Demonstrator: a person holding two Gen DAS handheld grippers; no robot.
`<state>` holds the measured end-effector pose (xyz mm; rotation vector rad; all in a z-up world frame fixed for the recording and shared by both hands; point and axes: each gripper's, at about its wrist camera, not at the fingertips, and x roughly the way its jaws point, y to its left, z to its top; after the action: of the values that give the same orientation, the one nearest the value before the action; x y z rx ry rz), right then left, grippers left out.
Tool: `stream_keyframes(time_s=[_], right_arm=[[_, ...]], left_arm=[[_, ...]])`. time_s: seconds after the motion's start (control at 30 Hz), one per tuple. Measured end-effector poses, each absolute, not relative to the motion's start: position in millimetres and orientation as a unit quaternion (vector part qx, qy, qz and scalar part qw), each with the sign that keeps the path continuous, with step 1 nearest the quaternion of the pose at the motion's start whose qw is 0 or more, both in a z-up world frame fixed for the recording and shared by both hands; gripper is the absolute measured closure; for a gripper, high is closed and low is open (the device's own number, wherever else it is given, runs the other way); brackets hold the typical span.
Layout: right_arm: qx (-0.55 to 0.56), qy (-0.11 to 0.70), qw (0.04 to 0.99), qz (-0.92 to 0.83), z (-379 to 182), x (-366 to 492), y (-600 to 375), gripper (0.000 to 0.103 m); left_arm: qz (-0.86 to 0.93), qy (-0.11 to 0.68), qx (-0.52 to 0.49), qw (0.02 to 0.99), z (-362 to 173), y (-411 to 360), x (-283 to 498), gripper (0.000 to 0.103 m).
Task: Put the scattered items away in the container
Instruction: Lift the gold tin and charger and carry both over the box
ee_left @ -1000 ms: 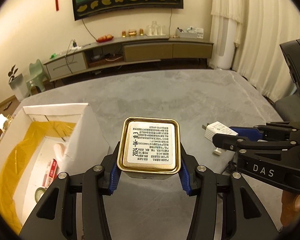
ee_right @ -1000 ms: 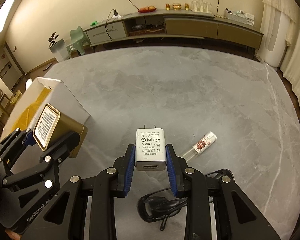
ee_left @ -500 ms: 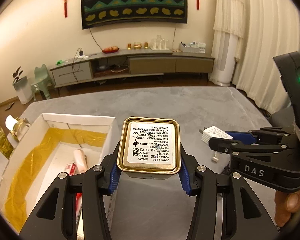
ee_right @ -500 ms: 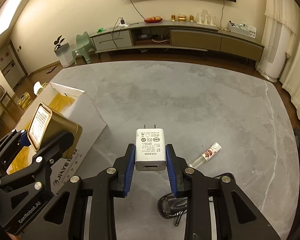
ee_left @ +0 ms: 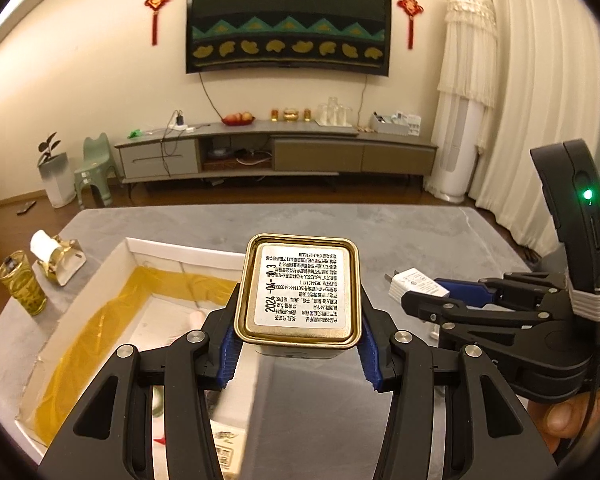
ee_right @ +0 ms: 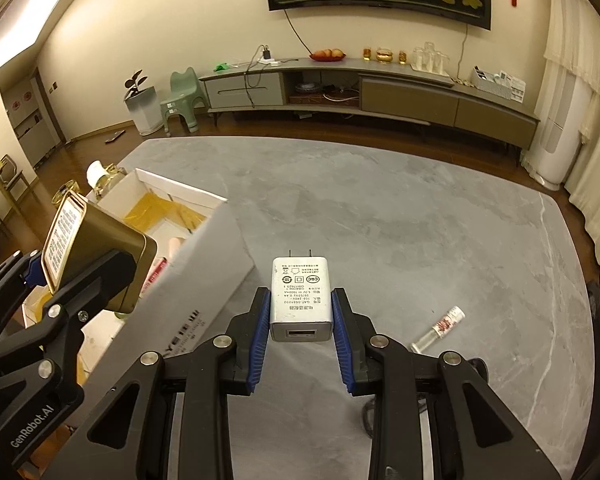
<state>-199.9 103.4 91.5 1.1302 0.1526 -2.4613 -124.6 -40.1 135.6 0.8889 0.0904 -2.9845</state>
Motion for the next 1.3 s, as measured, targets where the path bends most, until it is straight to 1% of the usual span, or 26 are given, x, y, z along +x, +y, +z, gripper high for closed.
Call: stream_keyframes(time_s=[0.3, 0.7, 1.1, 1.3], right_arm=[[0.394, 0.072, 0.232, -0.887, 102, -190, 65, 0.071], [0.378, 0.09, 0.258, -0.885, 109, -179, 15, 0.071], [0.361, 0.091, 0.289, -0.882, 117, -172, -23, 0.071], [0.362, 0.083, 0.301, -0.878, 119, -174, -37, 0.071]], left_arm=[[-0.961, 0.054, 0.267, 0.04, 150, -85, -109, 0.052], [-0.96, 0.071, 0.262, 0.068, 151, -128, -89, 0.052], [-0.944, 0.085, 0.302, 0.1, 131, -162, -91, 0.052], [-0.943, 0.087, 0.304, 0.109, 128, -168, -92, 0.052]])
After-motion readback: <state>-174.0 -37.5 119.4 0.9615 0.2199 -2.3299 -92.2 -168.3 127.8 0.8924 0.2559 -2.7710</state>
